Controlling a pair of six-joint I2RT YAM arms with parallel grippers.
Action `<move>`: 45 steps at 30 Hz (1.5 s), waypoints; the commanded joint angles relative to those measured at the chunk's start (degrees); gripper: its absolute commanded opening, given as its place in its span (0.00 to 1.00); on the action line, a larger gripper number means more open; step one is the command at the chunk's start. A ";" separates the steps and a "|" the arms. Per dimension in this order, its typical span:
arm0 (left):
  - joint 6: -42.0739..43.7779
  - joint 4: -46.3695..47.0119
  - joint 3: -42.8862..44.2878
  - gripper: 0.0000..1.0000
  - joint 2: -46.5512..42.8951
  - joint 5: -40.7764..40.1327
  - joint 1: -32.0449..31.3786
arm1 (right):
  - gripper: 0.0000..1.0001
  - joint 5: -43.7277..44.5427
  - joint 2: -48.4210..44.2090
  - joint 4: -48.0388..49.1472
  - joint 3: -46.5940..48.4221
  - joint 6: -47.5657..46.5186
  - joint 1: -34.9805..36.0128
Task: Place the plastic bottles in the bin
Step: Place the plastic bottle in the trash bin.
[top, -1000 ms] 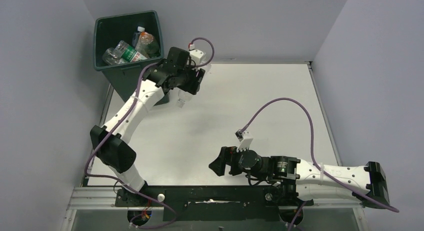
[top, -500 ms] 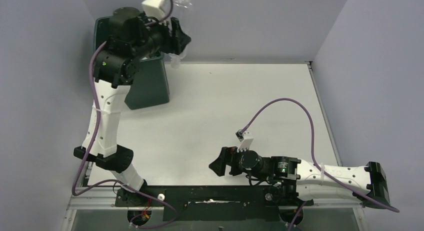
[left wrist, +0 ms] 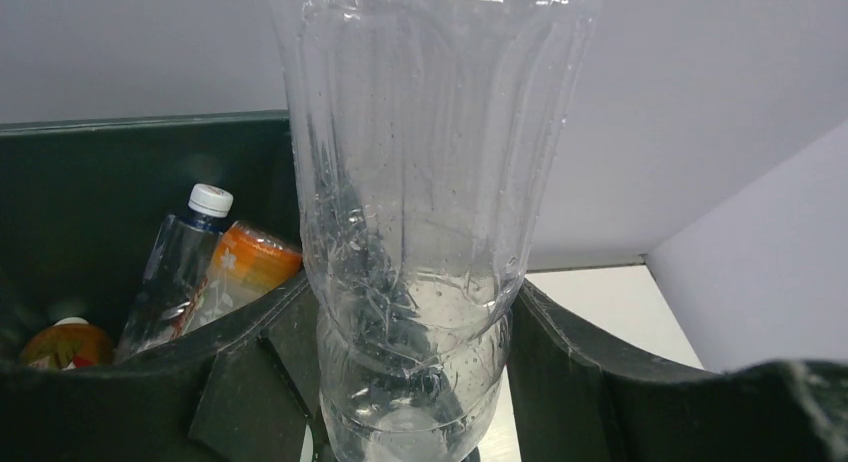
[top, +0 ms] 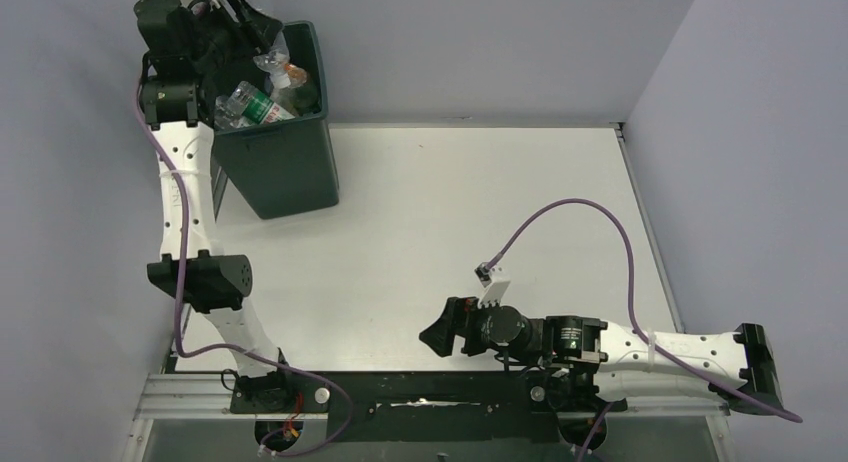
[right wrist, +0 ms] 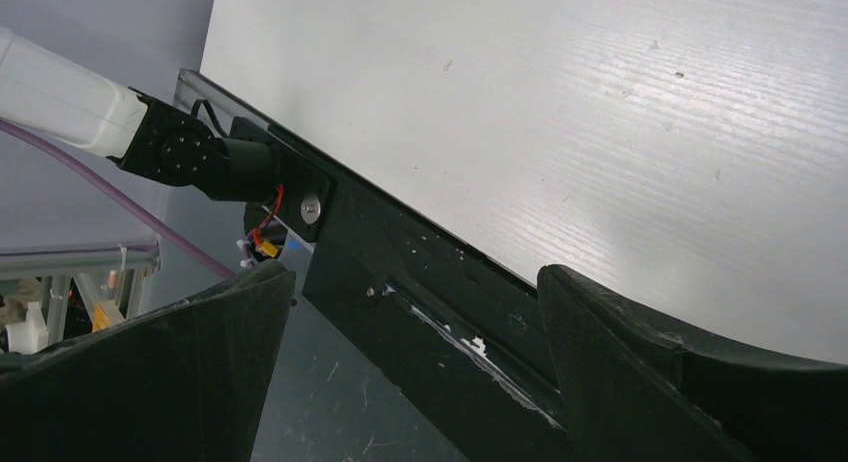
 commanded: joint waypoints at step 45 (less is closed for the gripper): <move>-3.37 7.29 -10.72 0.87 3.58 -9.83 8.26 | 0.98 -1.15 8.55 7.38 -1.11 3.47 -0.16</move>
